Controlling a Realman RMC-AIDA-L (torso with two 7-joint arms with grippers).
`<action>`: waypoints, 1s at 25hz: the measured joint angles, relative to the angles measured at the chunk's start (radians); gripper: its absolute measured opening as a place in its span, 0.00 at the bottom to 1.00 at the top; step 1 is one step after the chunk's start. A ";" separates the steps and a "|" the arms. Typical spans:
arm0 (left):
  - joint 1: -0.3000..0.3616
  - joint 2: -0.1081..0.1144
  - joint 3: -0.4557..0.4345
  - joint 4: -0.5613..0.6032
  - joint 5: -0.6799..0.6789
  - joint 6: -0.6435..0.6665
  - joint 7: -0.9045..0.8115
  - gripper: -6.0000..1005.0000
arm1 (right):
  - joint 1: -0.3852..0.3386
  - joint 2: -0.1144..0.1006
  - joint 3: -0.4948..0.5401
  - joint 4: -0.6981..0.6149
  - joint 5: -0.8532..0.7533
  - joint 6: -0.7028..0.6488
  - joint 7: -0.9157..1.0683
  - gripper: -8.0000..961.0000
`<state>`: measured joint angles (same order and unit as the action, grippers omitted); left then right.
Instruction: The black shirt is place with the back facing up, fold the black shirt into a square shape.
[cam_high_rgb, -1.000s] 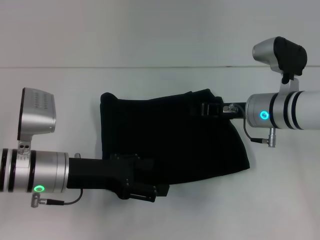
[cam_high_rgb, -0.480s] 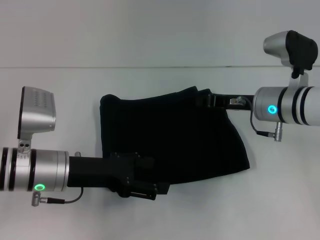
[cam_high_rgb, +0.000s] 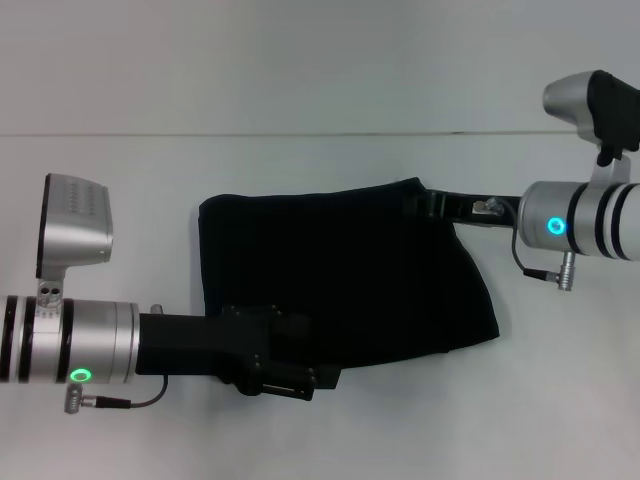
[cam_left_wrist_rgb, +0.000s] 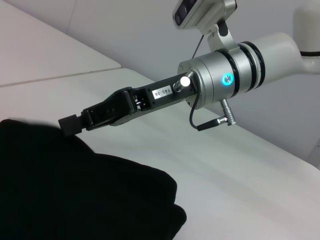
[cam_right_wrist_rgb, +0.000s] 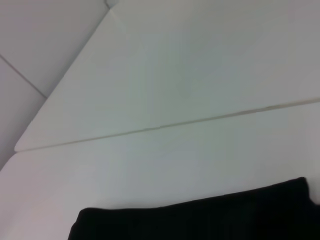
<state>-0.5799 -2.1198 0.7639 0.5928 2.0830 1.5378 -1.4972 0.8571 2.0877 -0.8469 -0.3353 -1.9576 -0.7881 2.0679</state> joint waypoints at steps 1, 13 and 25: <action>0.000 0.000 0.000 0.000 0.000 0.000 0.000 0.94 | -0.006 0.000 0.000 -0.003 0.006 -0.003 -0.001 0.02; 0.000 -0.005 0.000 -0.001 -0.004 -0.002 0.000 0.94 | -0.045 -0.076 -0.031 -0.022 -0.059 -0.229 0.181 0.45; 0.000 -0.005 0.000 -0.001 -0.005 -0.006 -0.001 0.94 | -0.061 -0.087 -0.032 -0.020 -0.108 -0.266 0.223 0.65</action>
<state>-0.5799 -2.1246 0.7639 0.5920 2.0785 1.5322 -1.4986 0.7956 2.0008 -0.8788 -0.3557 -2.0657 -1.0544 2.2910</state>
